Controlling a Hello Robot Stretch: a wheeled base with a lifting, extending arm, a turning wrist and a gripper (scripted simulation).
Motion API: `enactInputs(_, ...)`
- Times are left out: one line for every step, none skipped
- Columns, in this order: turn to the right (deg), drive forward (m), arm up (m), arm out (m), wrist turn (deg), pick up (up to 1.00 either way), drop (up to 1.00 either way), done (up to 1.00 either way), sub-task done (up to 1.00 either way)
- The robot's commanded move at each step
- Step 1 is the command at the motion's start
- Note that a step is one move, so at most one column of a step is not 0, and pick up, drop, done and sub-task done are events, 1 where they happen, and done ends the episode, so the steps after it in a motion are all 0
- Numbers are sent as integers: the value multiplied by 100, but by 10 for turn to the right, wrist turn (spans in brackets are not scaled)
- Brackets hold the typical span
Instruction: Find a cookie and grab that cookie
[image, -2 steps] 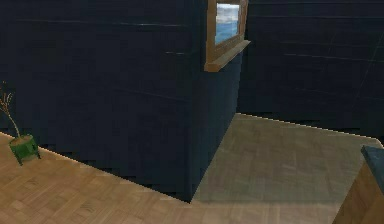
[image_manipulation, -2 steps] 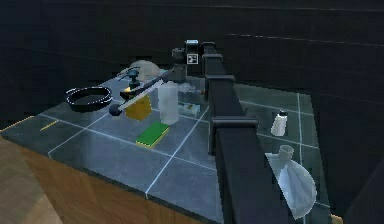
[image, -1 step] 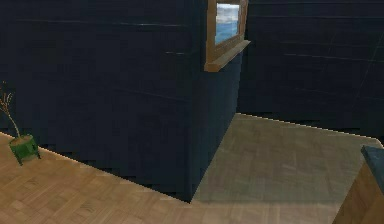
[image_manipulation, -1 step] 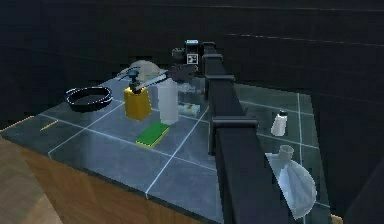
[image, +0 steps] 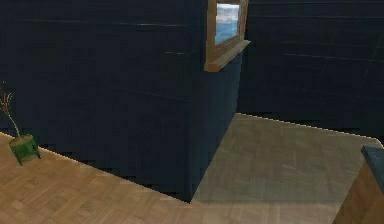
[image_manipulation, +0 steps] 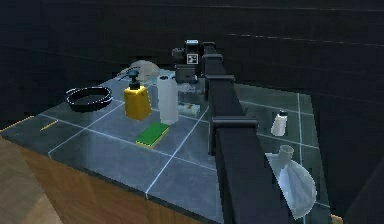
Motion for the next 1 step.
enactInputs(0, 0, 0, 0, 120, 0, 0, 0, 0)
